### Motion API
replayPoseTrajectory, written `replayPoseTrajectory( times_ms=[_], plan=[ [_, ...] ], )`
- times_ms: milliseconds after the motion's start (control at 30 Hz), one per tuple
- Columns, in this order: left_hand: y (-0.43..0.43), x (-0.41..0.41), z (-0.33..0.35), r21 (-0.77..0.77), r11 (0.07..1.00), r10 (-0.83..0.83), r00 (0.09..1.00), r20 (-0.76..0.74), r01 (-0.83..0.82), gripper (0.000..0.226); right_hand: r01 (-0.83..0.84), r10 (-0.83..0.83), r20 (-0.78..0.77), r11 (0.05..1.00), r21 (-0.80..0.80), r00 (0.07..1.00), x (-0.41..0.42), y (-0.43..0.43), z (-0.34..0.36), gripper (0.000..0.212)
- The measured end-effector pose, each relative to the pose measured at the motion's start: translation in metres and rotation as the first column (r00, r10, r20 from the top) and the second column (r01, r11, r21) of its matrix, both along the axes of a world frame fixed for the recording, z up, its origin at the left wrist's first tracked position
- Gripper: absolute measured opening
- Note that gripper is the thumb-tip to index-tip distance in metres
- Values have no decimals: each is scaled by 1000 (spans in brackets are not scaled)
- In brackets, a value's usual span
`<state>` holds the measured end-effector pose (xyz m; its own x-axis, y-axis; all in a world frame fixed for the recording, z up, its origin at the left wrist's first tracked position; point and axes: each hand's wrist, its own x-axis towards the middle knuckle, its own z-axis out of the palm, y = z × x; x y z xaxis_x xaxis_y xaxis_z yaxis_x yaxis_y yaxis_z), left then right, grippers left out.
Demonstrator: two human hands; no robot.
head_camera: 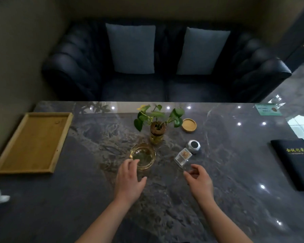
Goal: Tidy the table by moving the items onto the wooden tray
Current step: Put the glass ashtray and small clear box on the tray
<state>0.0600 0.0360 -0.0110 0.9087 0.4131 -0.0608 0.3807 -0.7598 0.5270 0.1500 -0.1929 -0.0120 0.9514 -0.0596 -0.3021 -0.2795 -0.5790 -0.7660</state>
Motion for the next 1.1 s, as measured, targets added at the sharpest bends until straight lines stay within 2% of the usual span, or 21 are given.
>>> replayPoseTrajectory(
  times_ms=[167, 400, 633, 833, 933, 1100],
  plan=[
    [-6, 34, -3, 56, 997, 56, 992, -115, -50, 89, -31, 30, -21, 998, -53, 999, 32, -10, -12, 78],
    [-2, 58, -10, 63, 993, 108, 969, -224, -96, 104, -124, 119, -47, 985, -122, 992, 53, -1, -23, 91],
    [3, 70, -19, 38, 991, 137, 943, -302, -131, 119, -156, 155, -21, 977, -146, 988, 61, 10, -32, 78],
    [2, 79, -23, 82, 987, 158, 937, -311, -139, 124, -150, 166, 47, 959, -241, 985, 63, 17, -38, 34],
    [1, 81, -25, 64, 986, 167, 940, -296, -155, 123, -164, 210, 129, 940, -300, 969, 58, 17, -41, 34],
    [3, 80, -25, 26, 984, 176, 952, -251, -175, 121, -195, 247, 184, 945, -261, 951, 53, 17, -40, 34]
  ],
)
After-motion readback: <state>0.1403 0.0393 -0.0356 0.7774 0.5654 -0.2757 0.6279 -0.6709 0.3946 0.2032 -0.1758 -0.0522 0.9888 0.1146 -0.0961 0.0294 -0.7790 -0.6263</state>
